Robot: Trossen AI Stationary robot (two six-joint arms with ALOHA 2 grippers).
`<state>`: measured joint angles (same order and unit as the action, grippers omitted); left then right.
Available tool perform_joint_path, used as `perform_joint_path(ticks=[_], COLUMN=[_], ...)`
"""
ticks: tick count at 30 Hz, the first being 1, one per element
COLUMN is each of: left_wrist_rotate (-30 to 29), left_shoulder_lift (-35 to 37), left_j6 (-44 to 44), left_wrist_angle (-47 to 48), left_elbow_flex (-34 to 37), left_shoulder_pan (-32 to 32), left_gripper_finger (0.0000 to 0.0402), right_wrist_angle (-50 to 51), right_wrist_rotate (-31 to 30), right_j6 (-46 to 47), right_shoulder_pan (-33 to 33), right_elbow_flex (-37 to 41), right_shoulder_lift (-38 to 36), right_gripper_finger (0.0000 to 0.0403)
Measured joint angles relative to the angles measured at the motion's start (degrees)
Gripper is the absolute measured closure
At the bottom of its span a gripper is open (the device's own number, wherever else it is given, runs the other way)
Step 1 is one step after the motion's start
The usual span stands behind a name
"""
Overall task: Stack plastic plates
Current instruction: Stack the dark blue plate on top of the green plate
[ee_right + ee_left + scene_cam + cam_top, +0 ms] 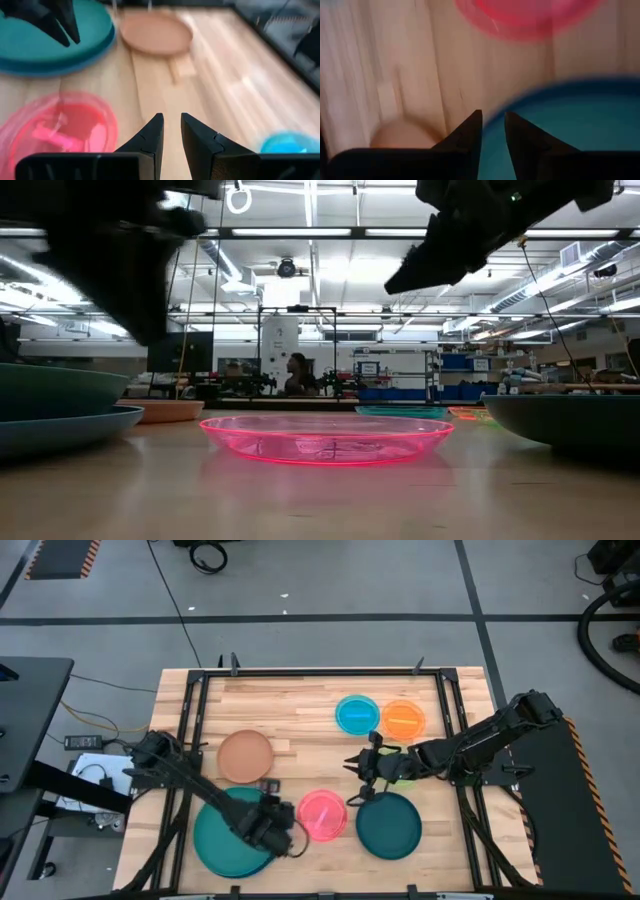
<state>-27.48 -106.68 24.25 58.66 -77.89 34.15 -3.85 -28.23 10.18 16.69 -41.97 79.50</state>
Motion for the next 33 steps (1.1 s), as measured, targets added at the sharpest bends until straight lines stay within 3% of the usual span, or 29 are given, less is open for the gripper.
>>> perform_joint_path(ticks=[6, 10, 16, 22, 26, 33], left_wrist_rotate=[0.1, 2.63, 5.9, 5.93, 5.97, 8.9], left_shoulder_lift=[0.07, 0.07, 0.07, 2.25, 5.08, 7.89], left_j6=[-14.68, -18.88, -22.41, -21.17, -15.05, -5.12], left_wrist_angle=[-8.95, -8.61, -6.25, -4.83, -5.34, -5.38], left_elbow_flex=[-0.02, -0.02, -0.02, 3.82, 7.3, 10.45], left_shoulder_pan=[-4.53, -6.84, -9.88, -12.18, -14.36, -18.5], left_gripper_finger=[0.0319, 0.0319, 0.0319, 0.0319, 0.0319, 0.0319], right_wrist_angle=[8.74, 12.28, 20.59, 23.22, 25.43, 28.41], right_wrist_rotate=[2.92, 7.66, 7.78, 1.52, -1.63, -0.5], right_j6=[5.94, 11.08, 21.2, 27.65, 31.57, 32.28], right_shoulder_pan=[1.96, 3.68, 7.21, 11.4, 13.12, 13.52], right_elbow_flex=[-1.89, -1.89, -1.89, -1.89, -1.89, -1.89], right_shoulder_lift=[0.0, -0.02, -0.02, -0.07, -0.07, -0.09], right_gripper_finger=[0.0326, 0.0326, 0.0326, 0.0326, 0.0326, 0.0325])
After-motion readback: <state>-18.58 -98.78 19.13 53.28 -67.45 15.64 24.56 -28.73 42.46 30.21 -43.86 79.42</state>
